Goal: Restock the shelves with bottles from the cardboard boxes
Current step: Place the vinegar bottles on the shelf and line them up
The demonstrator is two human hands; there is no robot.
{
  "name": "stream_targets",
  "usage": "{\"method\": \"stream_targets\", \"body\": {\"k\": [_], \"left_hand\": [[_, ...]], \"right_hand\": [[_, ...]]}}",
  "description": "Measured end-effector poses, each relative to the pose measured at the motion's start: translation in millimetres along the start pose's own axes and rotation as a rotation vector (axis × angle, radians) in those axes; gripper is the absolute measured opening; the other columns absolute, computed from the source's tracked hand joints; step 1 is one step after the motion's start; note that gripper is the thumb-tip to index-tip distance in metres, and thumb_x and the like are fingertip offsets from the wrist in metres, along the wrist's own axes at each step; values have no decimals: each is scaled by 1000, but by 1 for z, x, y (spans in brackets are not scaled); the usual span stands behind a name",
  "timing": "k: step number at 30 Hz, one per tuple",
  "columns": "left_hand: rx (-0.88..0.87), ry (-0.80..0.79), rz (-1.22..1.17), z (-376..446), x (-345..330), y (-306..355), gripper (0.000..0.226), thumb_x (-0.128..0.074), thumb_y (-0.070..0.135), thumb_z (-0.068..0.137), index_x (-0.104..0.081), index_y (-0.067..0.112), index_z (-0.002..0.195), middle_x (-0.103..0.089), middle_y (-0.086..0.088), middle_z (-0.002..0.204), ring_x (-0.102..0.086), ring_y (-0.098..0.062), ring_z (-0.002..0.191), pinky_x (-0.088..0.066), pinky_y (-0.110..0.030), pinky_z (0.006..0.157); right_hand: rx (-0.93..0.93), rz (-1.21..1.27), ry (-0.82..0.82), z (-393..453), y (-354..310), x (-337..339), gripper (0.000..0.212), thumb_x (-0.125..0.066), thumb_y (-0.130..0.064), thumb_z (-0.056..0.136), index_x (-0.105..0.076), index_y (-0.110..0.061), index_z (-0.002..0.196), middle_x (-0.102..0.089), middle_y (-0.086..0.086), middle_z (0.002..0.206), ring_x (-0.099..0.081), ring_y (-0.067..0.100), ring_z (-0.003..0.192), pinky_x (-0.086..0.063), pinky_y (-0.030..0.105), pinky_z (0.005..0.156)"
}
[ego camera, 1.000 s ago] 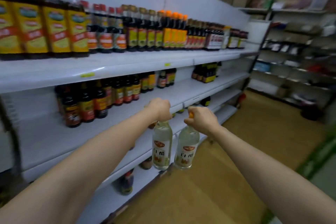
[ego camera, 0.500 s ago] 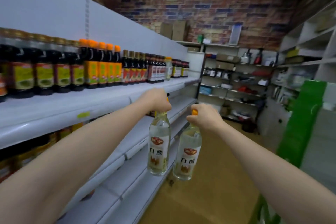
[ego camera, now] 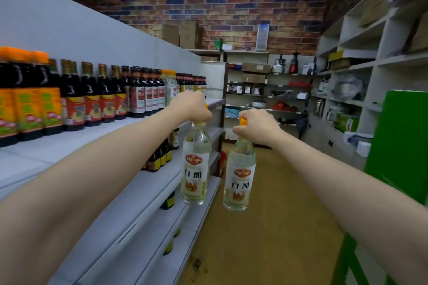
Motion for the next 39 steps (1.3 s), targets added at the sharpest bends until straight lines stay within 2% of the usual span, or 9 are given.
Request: {"method": "stream_targets", "body": {"k": [3,7,12,15,19,23,30,35,39], "left_hand": [[40,-20,3,59,-21,5,35,-56,22,83,-33,13,58,-32,-1,53,-27,-15,45,-20,-22,41],[87,20,-21,140,-37,6,38,-57,21,83,-33,12,54,-30,0,51,-25,-14,44,-18,-21,41],[148,61,-59,238,-69,-9,38,-60,18,77,-33,13,52,-29,0,49,-25,-16,43,-19,-20,43],[163,78,-51,299,-92,-22,35,-62,23,78,-39,11,54,-37,0,50,-33,-16,45,-26,-21,42],[158,118,-30,393,-113,-41,36,-62,26,81,-39,11,57,-39,-2,56,-35,-16,48,-28,-24,42],[175,173,0,487,-118,-63,38,-63,32,83,-41,10,62,-42,-3,61,-42,-19,57,-43,-32,51],[205,344,63,620,-142,-89,31,-64,24,79,-43,9,61,-41,-5,60,-39,-20,52,-32,-23,46],[311,466,128,690,-157,-111,36,-64,23,78,-37,10,58,-36,-4,57,-37,-20,51,-31,-24,47],[439,514,168,734,-165,-123,27,-63,25,78,-47,7,66,-43,-6,63,-48,-26,68,-41,-30,59]], "right_hand": [[33,1,-13,57,34,-19,28,-60,-36,85,-45,-19,69,-49,-1,70,-52,20,70,-40,32,59],[68,25,9,140,73,-34,25,-60,-38,85,-56,-14,82,-57,4,76,-57,24,75,-46,35,64],[120,17,21,233,102,-69,18,-59,-37,88,-54,-19,85,-55,3,84,-51,23,77,-31,28,52],[150,-14,10,288,115,-100,19,-57,-35,88,-60,-17,92,-59,5,90,-51,24,79,-33,30,56],[152,1,8,380,133,-138,26,-58,-32,86,-44,-19,69,-47,-1,71,-49,22,74,-30,29,52],[144,33,56,473,151,-158,30,-58,-32,86,-38,-24,65,-41,-4,66,-48,21,73,-32,28,52],[199,92,240,609,184,-183,38,-58,-36,87,-33,-22,63,-40,-2,63,-46,23,69,-25,29,48],[353,146,314,701,203,-212,21,-58,-38,87,-56,-19,79,-55,2,77,-53,26,78,-34,30,58],[456,200,325,767,213,-228,34,-58,-37,87,-38,-19,66,-44,0,67,-46,26,74,-28,30,58]]}}
Point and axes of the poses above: each hand's wrist, its own z-axis towards the middle knuckle, its own x-axis out of the back of the hand, y = z × x, the point moved 5 cm from there along z, towards the middle knuckle
